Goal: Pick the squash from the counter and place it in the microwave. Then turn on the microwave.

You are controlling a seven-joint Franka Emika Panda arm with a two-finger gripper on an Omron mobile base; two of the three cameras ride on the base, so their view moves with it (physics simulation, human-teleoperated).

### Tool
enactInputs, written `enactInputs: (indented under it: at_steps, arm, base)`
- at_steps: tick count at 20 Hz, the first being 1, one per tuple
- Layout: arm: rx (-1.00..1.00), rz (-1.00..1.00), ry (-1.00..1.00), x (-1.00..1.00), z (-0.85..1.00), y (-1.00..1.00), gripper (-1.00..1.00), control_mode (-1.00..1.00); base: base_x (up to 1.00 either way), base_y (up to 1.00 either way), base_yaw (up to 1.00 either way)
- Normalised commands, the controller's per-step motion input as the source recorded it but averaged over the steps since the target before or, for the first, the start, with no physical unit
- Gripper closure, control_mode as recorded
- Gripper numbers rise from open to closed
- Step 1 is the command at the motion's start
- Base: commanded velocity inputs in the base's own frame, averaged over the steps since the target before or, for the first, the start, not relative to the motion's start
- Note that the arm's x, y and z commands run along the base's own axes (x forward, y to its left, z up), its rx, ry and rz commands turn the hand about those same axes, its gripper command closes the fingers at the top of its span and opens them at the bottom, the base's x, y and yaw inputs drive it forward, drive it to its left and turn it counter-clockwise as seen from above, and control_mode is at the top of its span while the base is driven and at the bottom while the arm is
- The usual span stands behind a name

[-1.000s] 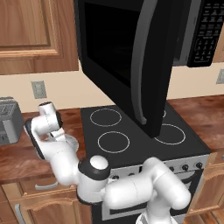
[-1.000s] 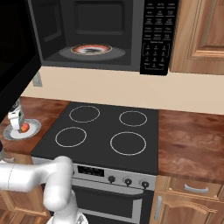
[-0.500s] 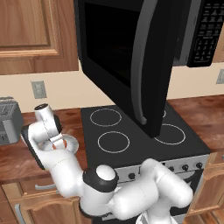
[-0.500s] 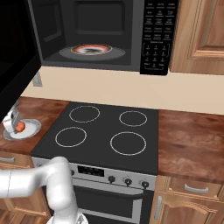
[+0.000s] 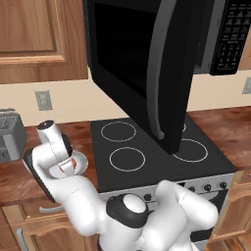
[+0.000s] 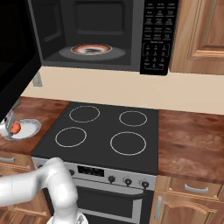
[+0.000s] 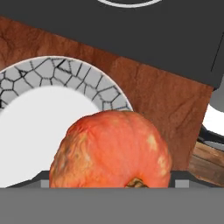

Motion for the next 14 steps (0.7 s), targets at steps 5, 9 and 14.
enactInputs:
  at_steps: [5,9,14]
  arm:
    - [0.00,0.00,-0.03,-0.37,0.26,-0.10,1.00,-1.00]
    - [0.00,0.01,0.00,-0.40,0.29,-0.12,1.00,-1.00]
    - [0.00,0.02,0.00,-0.38,0.28,-0.13,1.00,-1.00]
  base:
    - [0.00,0.00,0.00]
    - [0.00,0.00,0.00]
    - [0.00,0.00,0.00]
